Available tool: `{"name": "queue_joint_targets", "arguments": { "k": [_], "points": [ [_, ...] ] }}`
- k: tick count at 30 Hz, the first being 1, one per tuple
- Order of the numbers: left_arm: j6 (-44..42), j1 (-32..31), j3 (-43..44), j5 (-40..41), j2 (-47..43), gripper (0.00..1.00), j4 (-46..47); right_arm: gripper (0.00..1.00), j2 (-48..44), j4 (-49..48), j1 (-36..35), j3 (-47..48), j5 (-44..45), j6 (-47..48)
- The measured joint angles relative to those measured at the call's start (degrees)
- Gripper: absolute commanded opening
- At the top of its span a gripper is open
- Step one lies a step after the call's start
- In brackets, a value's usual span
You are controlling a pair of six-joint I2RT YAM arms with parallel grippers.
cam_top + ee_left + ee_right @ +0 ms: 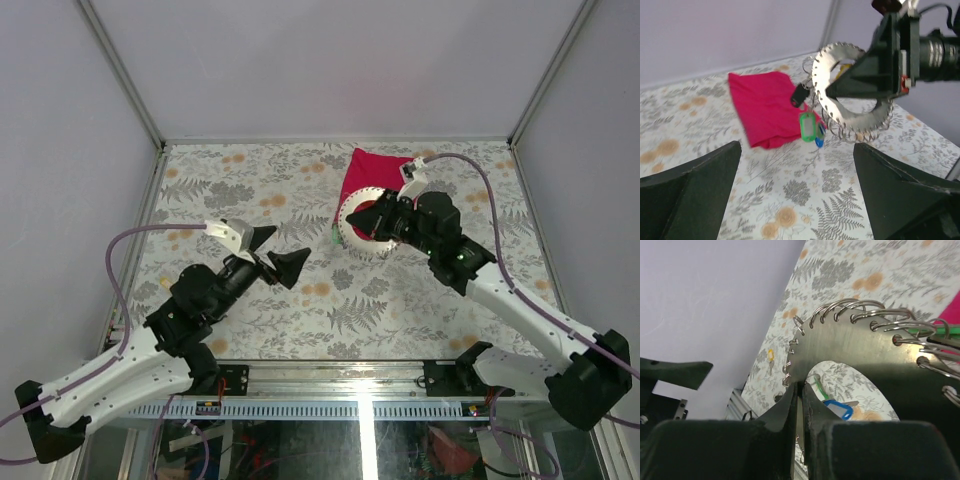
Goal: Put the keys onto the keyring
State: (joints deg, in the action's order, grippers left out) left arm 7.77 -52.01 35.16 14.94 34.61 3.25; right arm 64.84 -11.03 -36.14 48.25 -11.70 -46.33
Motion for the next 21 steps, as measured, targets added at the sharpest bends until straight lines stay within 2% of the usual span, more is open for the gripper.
{"name": "queue_joint_targets", "arguments": {
  "k": [4,9,18,21],
  "points": [
    [-3.3,0.0,-5.0,-5.5,1.4,0.93,11.6,0.00,-2.4,9.8,1.6,6.0,1.9,2.8],
    [-6.8,-0.5,-6.0,-9.8,5.4,0.79,21.9,0.00,-2.7,17.2,3.7,12.9,2.3,3.8],
    [-12.9,-5.2,-6.0,-9.6,12.2,0.69,37.1,0.00,-2.9,18.9,4.2,18.3,2.3,1.2],
    [-15.0,-8.8,-6.0,-8.4,15.2,0.67,40.9,0.00,-3.3,18.9,4.2,18.6,2.7,-0.3]
  ]
}}
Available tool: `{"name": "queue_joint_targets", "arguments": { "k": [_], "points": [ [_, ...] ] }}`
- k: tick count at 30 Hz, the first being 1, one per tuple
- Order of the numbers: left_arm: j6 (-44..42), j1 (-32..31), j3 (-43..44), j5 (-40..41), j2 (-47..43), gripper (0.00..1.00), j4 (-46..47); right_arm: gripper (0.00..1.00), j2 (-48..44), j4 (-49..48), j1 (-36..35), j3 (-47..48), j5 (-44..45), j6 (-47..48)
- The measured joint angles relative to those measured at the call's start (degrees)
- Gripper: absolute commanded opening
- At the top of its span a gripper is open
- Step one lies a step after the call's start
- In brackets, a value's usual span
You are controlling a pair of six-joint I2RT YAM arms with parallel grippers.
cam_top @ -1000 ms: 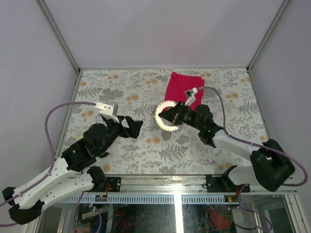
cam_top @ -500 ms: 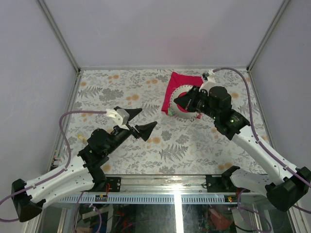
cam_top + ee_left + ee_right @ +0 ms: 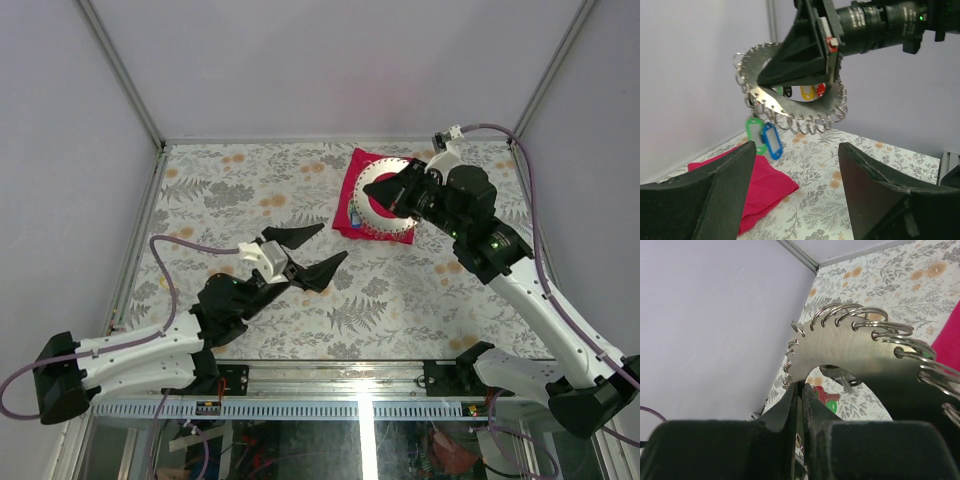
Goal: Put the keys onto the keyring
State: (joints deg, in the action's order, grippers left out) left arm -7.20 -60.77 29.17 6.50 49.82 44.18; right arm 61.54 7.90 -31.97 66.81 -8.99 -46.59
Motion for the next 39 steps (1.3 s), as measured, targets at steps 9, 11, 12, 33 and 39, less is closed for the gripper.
{"name": "queue_joint_targets", "arguments": {
  "k": [9,11,12,33,39],
  "points": [
    [-5.6,-5.9,0.0,5.2,6.7,0.51,10.4,0.00,-1.3,-0.5,0.0,3.1,0.3,-2.5],
    [-6.4,-6.1,0.1,5.9,7.7,0.48,11.8,0.00,-1.6,-0.8,0.0,3.3,0.3,-3.0],
    [-6.8,-6.1,0.2,6.4,8.4,0.46,12.7,0.00,-1.8,-0.9,0.0,3.4,0.3,-3.1],
    [-10.5,-6.7,5.2,7.4,18.2,0.27,23.4,0.00,-3.5,-1.5,0.0,3.4,-1.0,-5.3],
    [-11.3,-6.7,5.7,8.3,19.9,0.26,24.4,0.00,-3.7,-2.4,0.0,3.4,-1.2,-5.9]
  ]
}}
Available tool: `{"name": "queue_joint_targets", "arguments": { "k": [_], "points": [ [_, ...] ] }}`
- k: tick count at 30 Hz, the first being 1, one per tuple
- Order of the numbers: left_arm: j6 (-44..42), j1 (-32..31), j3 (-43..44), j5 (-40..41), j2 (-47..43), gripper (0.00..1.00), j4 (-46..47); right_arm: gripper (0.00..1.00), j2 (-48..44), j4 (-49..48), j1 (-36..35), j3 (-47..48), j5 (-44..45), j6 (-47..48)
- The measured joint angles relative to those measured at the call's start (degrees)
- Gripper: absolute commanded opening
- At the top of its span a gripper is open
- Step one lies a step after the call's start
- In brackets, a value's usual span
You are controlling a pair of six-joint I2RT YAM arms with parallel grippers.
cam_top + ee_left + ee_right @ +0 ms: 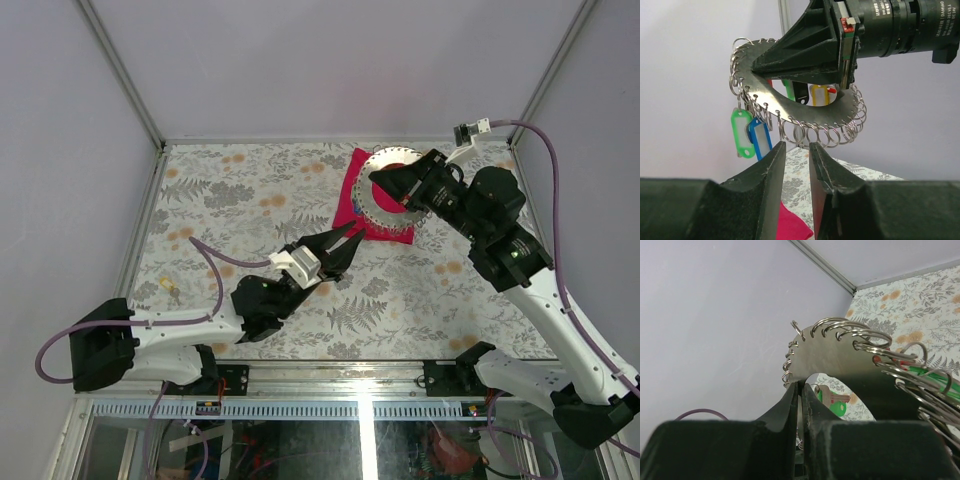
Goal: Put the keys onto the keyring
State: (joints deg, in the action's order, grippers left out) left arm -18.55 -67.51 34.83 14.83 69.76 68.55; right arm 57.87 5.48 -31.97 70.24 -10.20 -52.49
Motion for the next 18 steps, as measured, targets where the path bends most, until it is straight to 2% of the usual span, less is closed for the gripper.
{"name": "queue_joint_targets", "arguments": {
  "k": [18],
  "points": [
    [-3.1,0.0,0.2,3.5,1.2,0.22,3.7,0.00,-0.6,-1.5,0.0,0.0,-1.4,-0.7]
  ]
}}
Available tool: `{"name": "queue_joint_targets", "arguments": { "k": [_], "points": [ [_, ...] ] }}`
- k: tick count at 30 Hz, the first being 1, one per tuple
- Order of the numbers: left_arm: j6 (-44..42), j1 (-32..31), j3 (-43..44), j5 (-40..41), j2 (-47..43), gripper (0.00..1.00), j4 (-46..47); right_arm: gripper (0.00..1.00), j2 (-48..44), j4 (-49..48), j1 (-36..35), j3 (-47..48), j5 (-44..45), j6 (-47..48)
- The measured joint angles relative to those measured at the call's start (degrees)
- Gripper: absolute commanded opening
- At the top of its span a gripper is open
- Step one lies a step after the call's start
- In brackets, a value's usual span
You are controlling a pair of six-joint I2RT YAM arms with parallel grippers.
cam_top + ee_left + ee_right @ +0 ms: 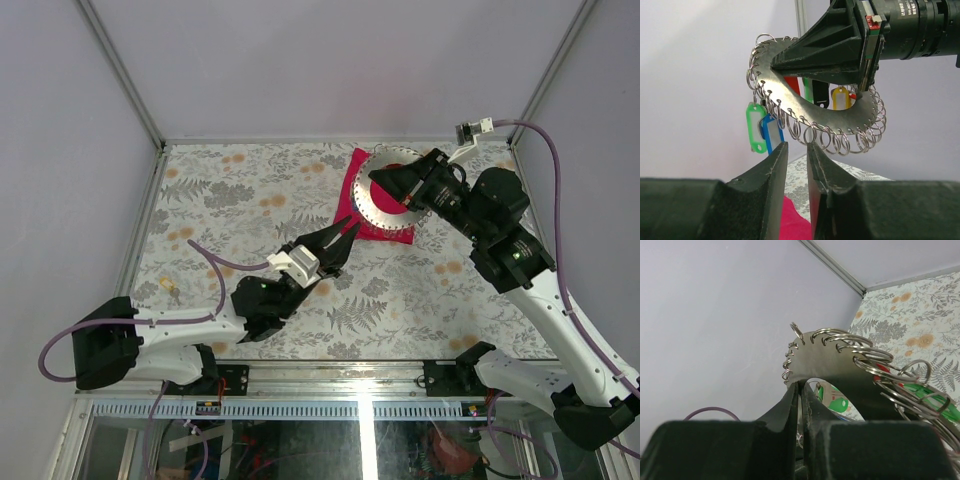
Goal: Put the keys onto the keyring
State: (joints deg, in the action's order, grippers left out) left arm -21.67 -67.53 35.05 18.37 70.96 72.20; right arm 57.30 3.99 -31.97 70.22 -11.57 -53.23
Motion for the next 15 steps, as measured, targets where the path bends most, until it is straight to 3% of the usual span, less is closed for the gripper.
{"name": "queue_joint_targets", "arguments": {
  "k": [15],
  "points": [
    [-3.2,0.0,2.6,1.0,2.5,0.23,1.6,0.00,-0.2,-1.3,0.1,-0.2,0.0,-0.6]
  ]
}}
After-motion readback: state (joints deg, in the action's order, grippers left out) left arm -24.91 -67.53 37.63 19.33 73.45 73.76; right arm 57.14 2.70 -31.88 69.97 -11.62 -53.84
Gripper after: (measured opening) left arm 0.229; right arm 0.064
